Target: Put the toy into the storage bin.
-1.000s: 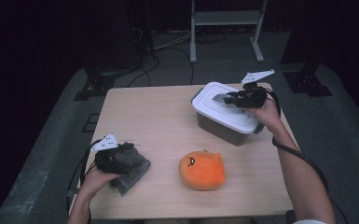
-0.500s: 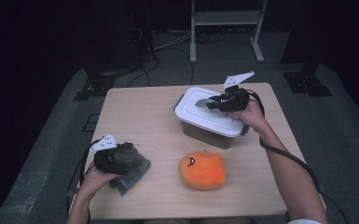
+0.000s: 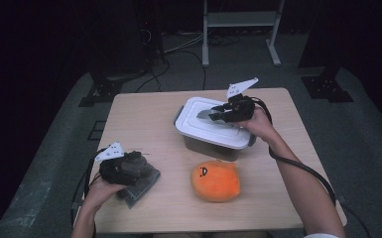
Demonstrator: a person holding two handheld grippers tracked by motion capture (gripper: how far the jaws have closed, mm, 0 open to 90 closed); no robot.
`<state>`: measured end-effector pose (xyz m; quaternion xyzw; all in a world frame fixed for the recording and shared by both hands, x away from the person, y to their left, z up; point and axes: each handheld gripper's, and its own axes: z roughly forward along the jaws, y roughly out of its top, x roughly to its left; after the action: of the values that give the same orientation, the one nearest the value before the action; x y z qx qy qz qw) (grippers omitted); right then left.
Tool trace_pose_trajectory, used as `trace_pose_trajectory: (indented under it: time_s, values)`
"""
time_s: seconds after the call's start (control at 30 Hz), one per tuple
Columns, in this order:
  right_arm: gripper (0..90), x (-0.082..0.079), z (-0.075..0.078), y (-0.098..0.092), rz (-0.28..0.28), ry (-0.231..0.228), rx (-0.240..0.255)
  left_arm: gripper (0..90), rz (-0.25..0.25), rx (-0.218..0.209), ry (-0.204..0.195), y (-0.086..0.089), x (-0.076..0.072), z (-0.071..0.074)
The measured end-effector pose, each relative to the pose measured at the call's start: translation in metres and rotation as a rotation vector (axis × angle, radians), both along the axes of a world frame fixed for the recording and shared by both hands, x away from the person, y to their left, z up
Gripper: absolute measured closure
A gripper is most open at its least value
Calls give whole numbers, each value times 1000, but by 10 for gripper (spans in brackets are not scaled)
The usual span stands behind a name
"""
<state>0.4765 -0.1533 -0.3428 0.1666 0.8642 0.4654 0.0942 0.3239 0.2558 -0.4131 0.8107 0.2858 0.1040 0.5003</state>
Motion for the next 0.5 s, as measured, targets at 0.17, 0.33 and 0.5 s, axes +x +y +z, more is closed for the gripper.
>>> trace_pose_trajectory:
  time_s: [0.17,0.33,0.5]
  values:
    - [654,-3,0,6,24,-4,-6,143,1,3,1,0,0,0]
    - [654,-6,1,12,45,-1,-8,143,0,0,0,0,0,0]
    - [654,-8,1,17,58,-4,-15,141,-3,2,-1,-2,0,0]
